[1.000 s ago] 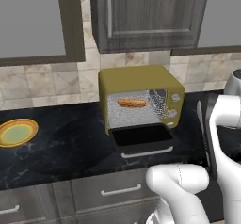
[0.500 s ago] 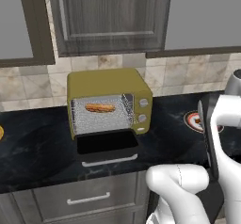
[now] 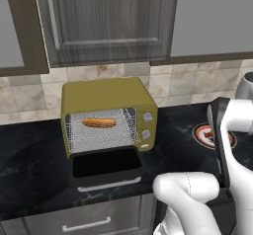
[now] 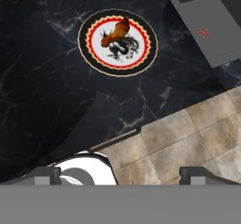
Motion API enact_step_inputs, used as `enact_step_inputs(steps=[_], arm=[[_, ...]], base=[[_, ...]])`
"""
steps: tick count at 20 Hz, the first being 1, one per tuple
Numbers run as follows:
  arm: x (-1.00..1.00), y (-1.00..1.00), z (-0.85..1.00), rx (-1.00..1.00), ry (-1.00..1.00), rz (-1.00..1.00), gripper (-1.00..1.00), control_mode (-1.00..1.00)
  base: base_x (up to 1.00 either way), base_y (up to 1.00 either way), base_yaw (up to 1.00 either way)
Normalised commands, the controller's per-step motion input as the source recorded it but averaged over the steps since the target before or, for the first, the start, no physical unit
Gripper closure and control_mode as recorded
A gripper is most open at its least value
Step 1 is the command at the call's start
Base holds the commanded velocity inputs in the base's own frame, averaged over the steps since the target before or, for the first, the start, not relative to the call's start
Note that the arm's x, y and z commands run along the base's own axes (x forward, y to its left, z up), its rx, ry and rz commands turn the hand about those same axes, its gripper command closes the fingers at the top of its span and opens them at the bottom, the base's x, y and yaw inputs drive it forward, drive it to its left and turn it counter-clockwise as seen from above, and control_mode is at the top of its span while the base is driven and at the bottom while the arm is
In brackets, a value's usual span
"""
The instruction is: Open the toaster oven door. Place the hotdog bun on the bottom rack in the toaster oven and place the chicken drumstick on the top rack.
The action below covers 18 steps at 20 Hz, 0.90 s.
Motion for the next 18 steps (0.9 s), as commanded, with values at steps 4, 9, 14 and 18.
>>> enact_step_inputs(steps=[4, 9, 14, 18], arm=[[0.00, 0.00, 0.00, 0.00, 0.00, 0.00, -1.00, 1.00], [0.00, 0.00, 0.00, 0.00, 0.00, 0.00, -1.00, 1.00], [0.00, 0.00, 0.00, 0.00, 0.00, 0.00, -1.00, -1.00], [0.00, 0.00, 0.00, 0.00, 0.00, 0.00, -1.00, -1.00]], base=[[0.00, 0.00, 0.00], [0.00, 0.00, 0.00], [0.00, 0.00, 0.00], [0.00, 0.00, 0.00]])
